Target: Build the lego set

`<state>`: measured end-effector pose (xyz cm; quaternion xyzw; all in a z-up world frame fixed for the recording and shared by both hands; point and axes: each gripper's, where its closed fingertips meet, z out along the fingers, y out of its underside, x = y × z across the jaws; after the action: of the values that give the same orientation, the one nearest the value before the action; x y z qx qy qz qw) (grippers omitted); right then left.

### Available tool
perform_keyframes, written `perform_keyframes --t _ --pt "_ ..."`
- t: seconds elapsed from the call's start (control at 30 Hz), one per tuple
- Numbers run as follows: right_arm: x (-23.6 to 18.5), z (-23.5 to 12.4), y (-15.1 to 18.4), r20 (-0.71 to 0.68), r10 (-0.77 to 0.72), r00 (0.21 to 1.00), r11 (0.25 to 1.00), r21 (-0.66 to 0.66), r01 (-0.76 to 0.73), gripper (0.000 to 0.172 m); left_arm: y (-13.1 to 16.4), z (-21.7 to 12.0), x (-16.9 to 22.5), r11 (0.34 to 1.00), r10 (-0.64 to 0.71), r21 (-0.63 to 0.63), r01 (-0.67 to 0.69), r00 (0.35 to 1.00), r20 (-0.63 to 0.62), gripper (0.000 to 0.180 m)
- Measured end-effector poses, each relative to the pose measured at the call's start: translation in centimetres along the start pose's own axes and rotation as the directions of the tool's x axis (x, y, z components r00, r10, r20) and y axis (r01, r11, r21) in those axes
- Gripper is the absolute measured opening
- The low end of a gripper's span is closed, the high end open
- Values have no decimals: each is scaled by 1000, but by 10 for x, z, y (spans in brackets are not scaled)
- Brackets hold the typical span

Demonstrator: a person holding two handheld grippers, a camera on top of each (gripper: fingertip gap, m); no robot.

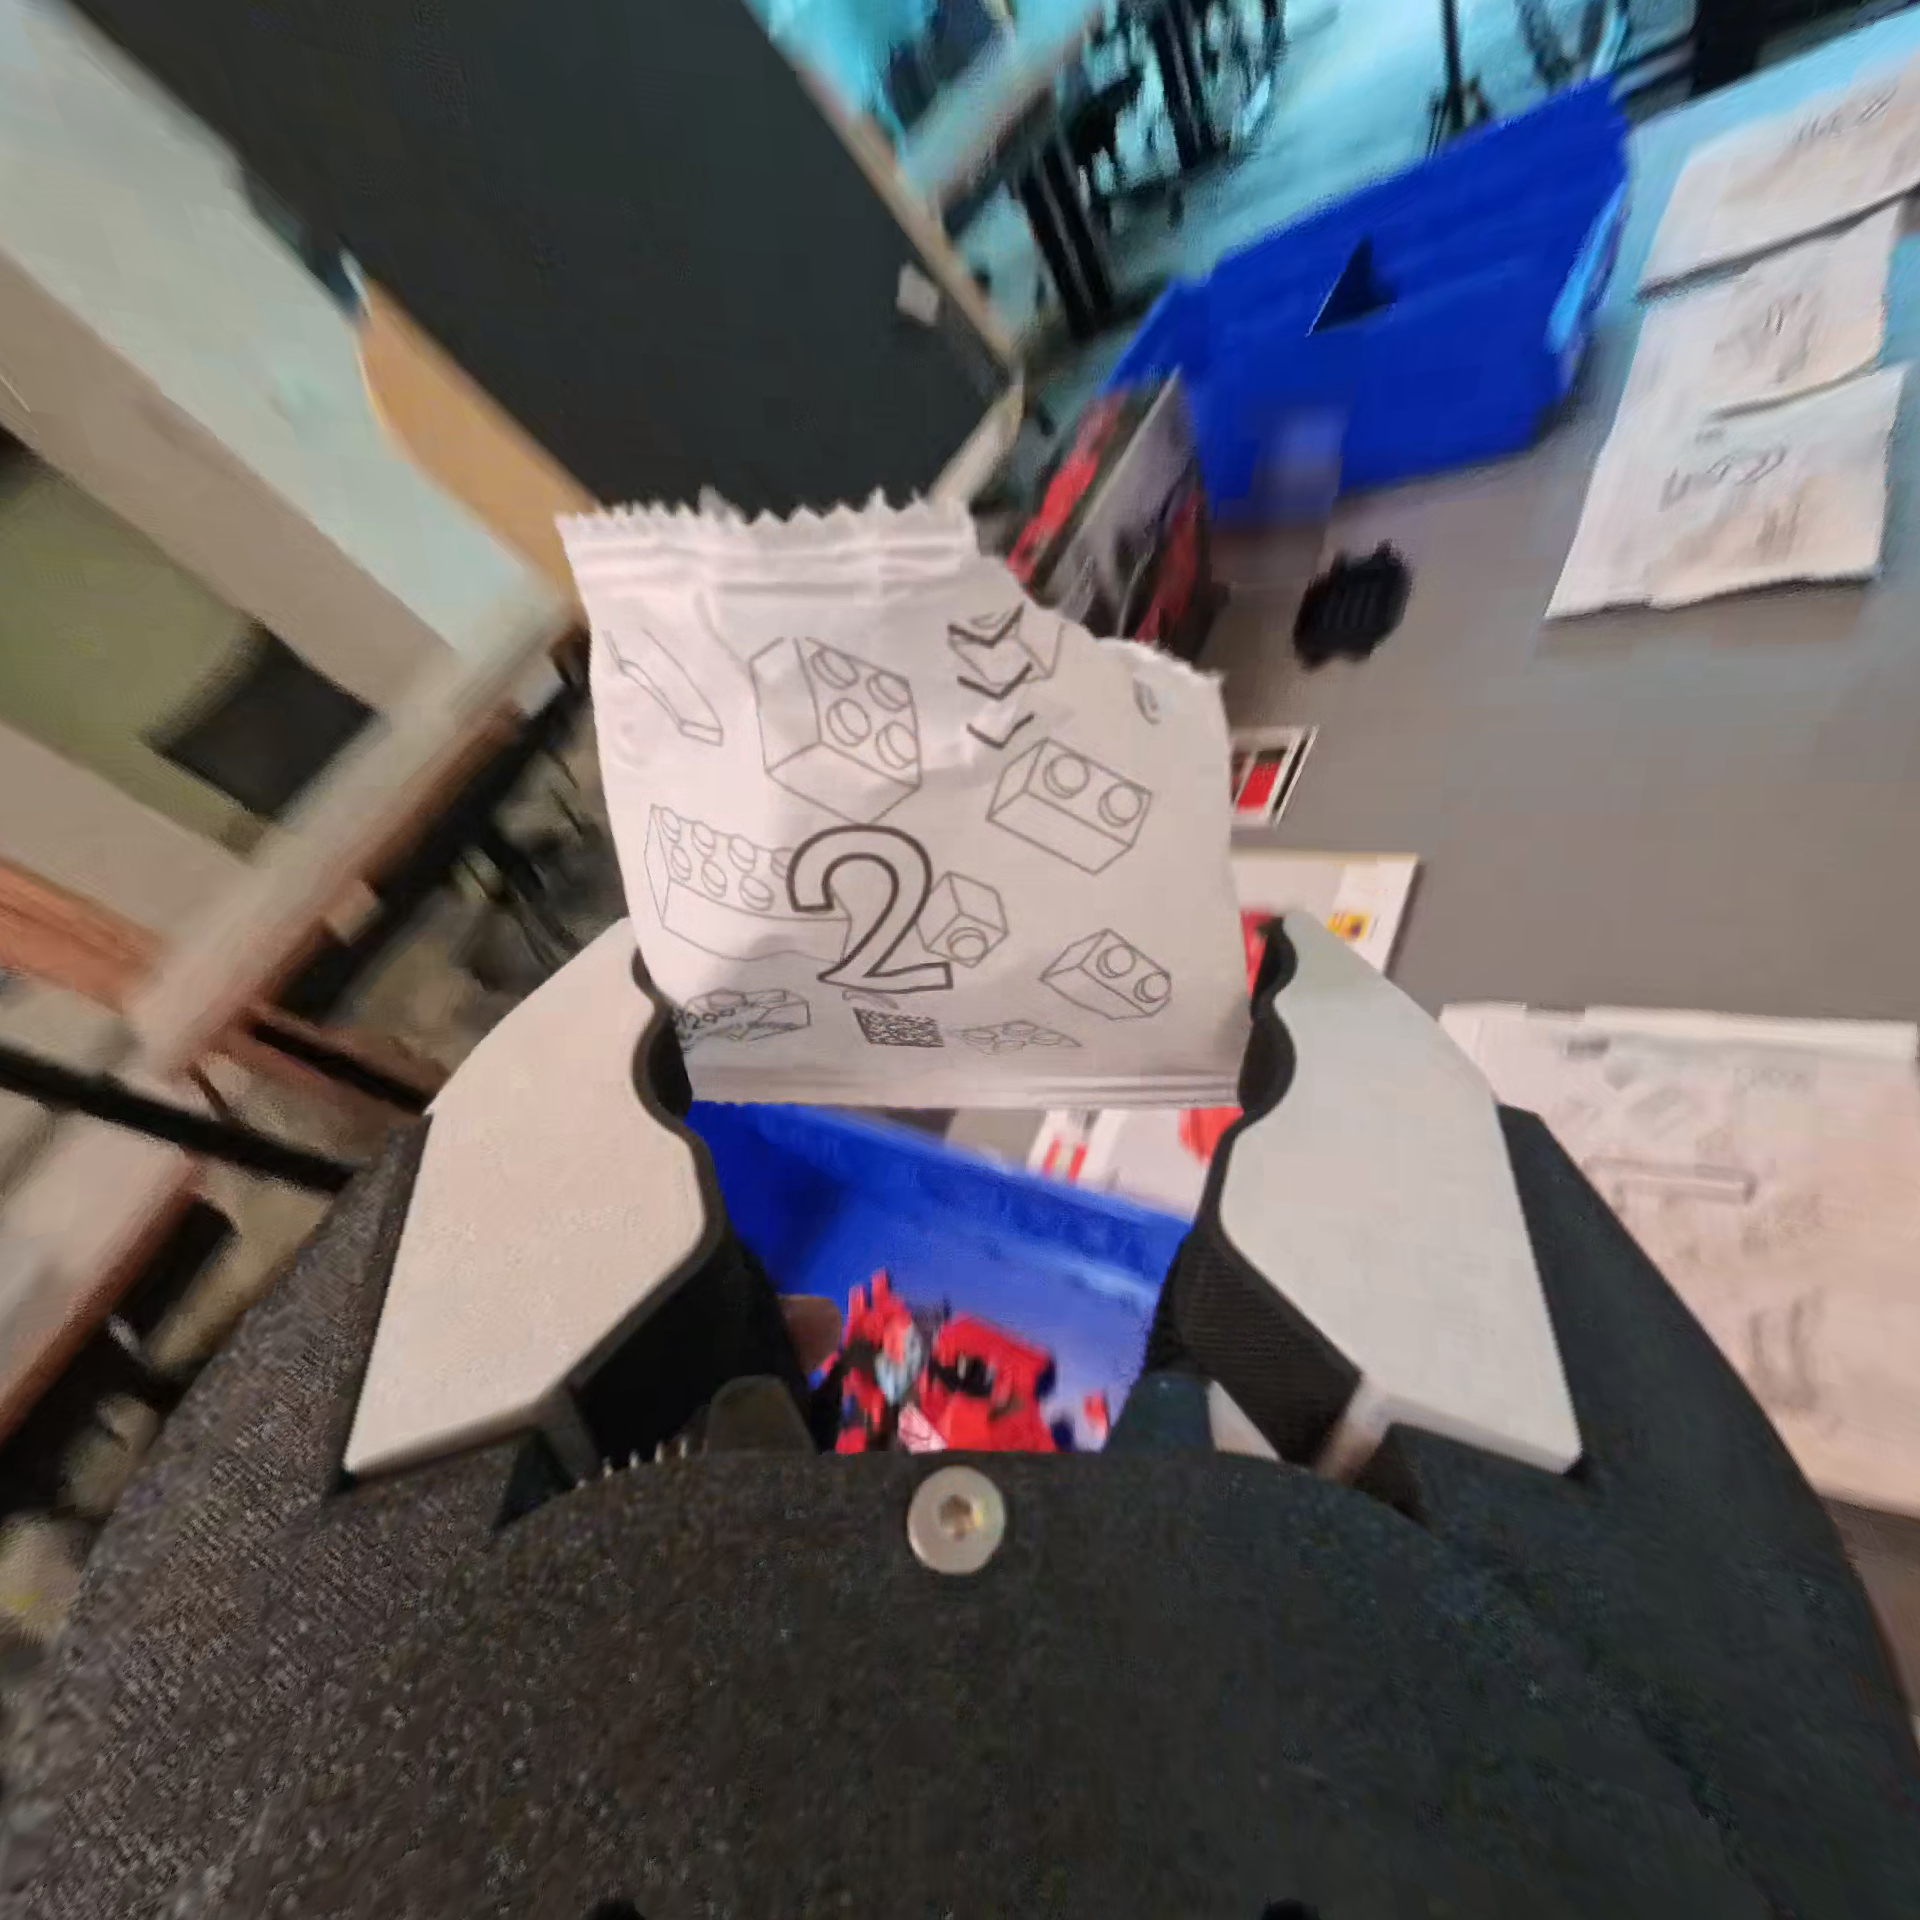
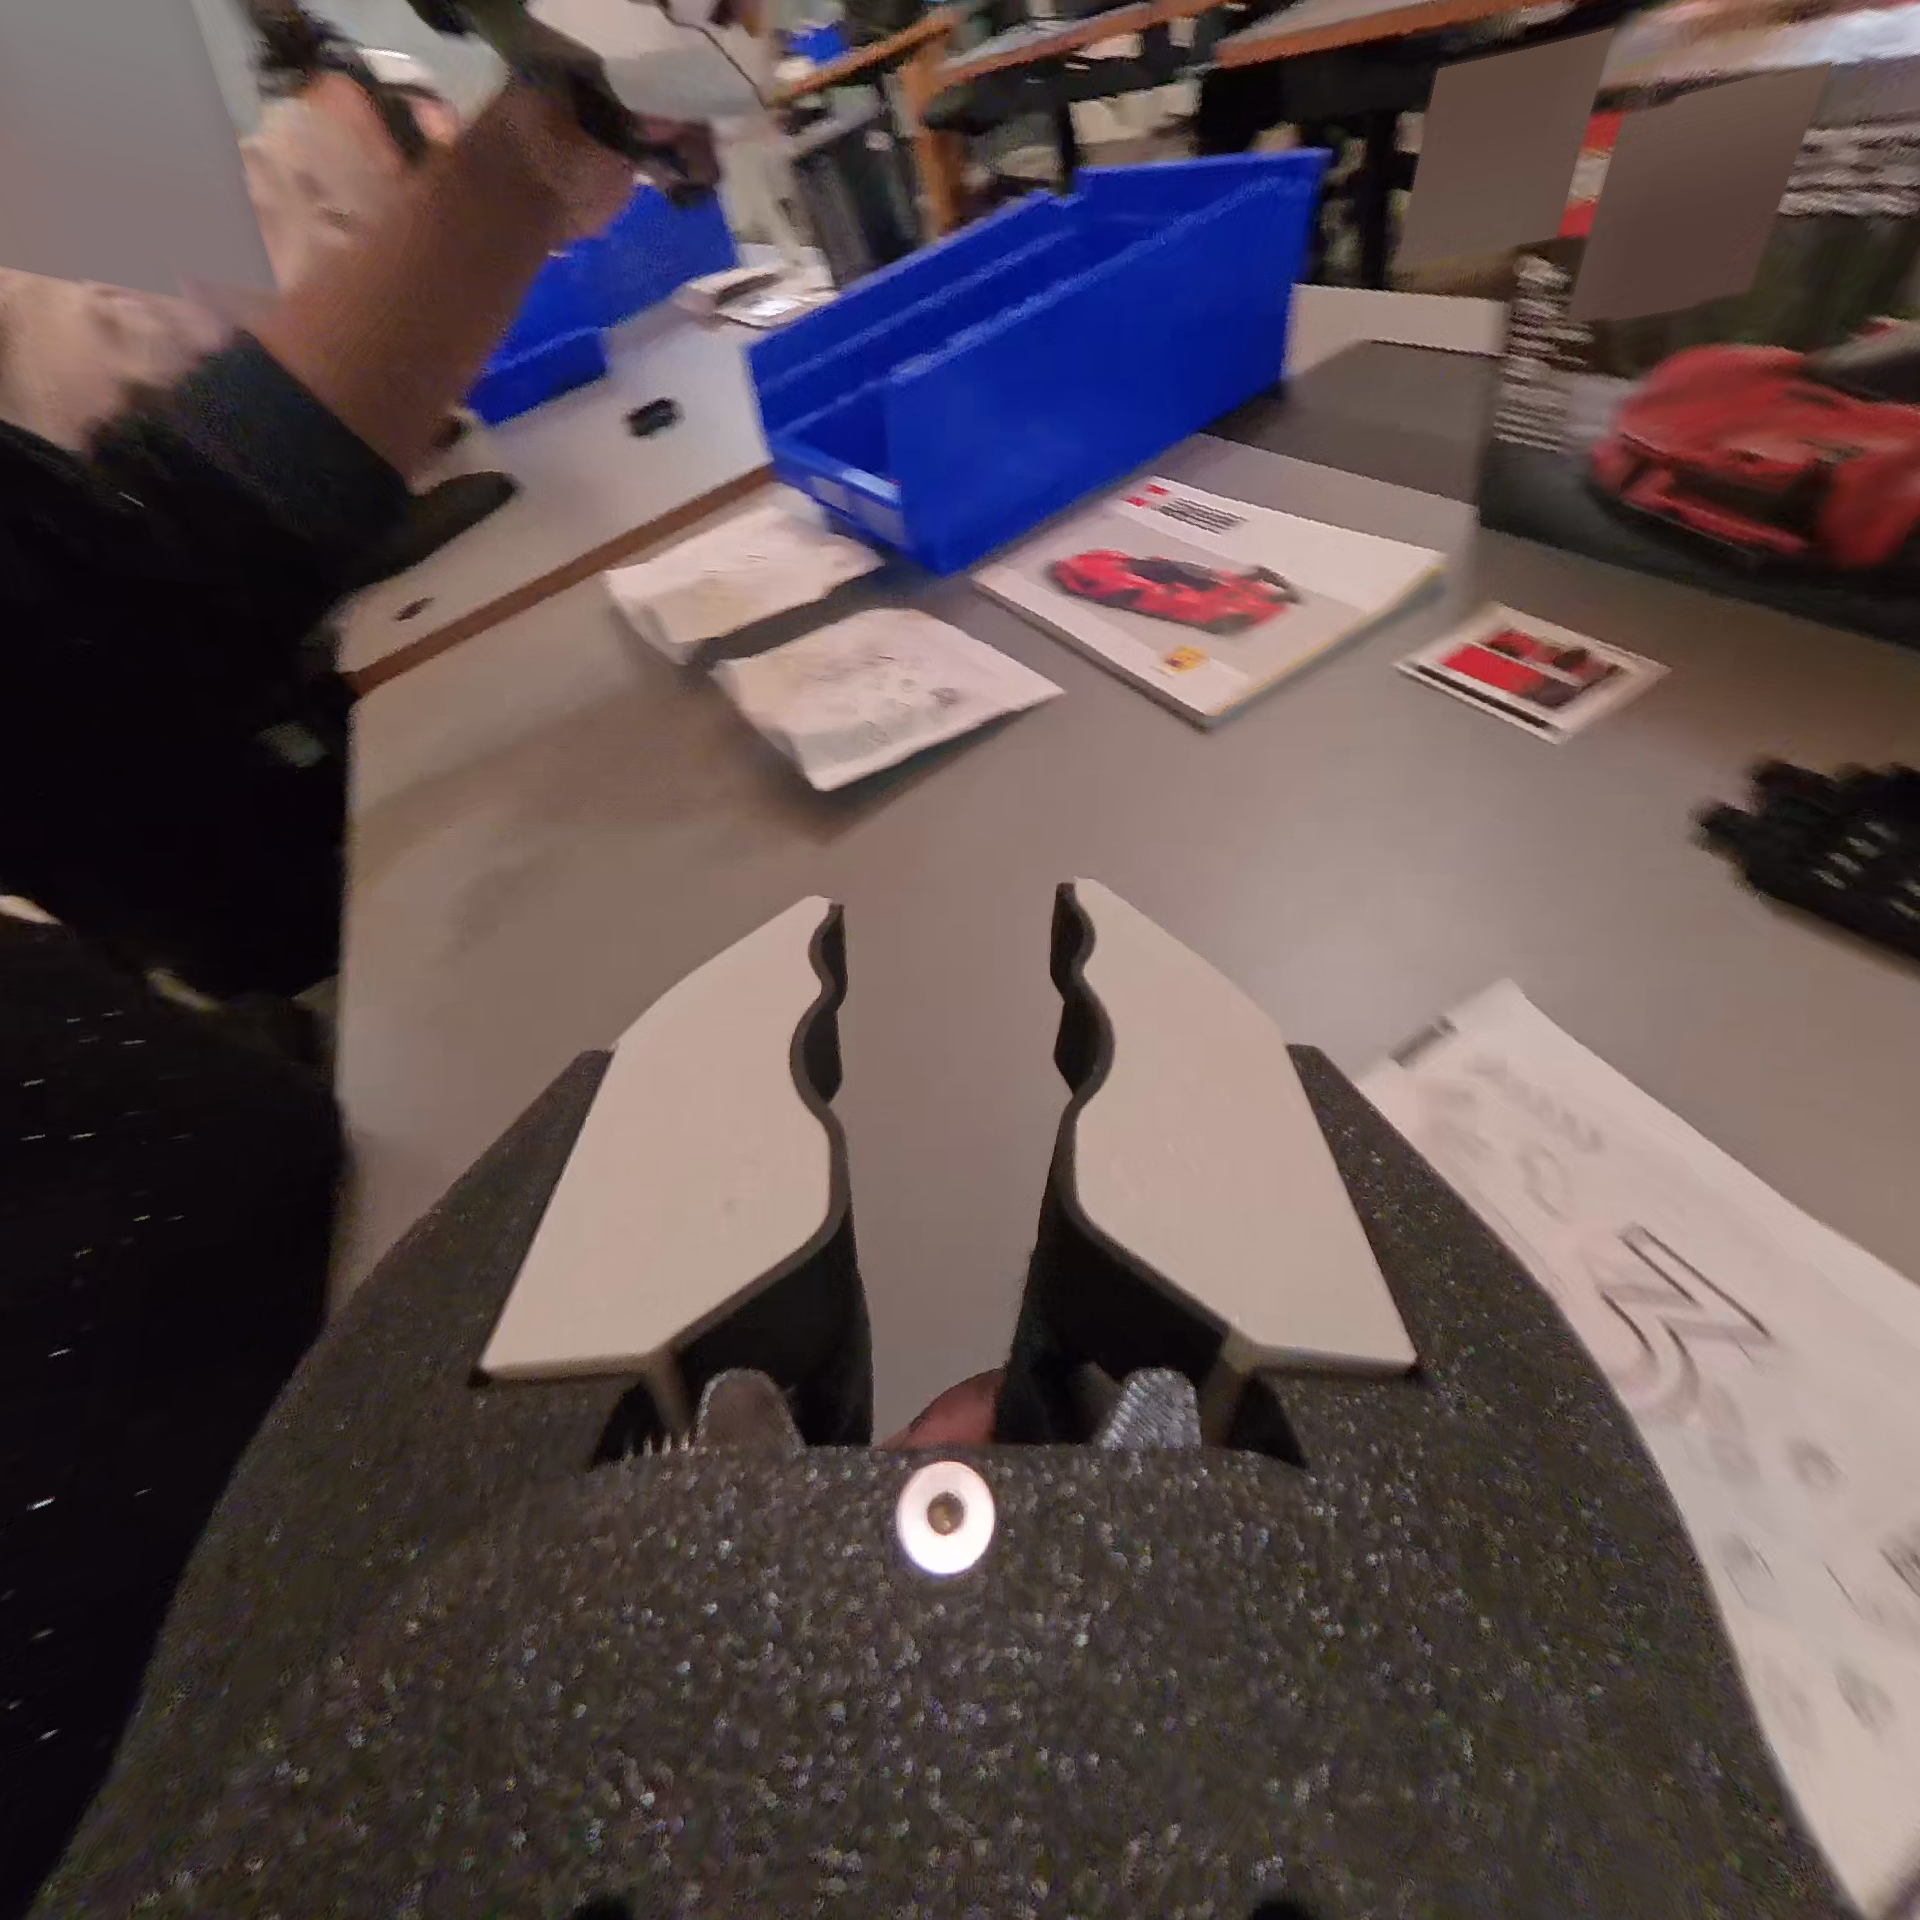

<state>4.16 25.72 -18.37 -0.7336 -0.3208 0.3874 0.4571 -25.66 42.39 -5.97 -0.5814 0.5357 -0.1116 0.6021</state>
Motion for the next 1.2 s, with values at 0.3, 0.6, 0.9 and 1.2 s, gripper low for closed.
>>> perform_keyframes --t 0.3,0.6,0.9,1.2 --pt "-110 32 -75 318 -275 907 957 183 226 44 -120 -27 122 935 182 188 -302 859 478 105" --pt "-177 90 -102 261 -400 879 905 263 334 34 -96 -27 171 985 -107 174 -2 782 614 105" --pt "-180 135 -82 336 -348 876 938 142 318 2 -67 -34 196 961 -274 186 204 794 544 111" --pt "-170 225 -97 571 268 776 961 -108 -253 2 24 -167 173 900 -411 142 411 695 590 15"
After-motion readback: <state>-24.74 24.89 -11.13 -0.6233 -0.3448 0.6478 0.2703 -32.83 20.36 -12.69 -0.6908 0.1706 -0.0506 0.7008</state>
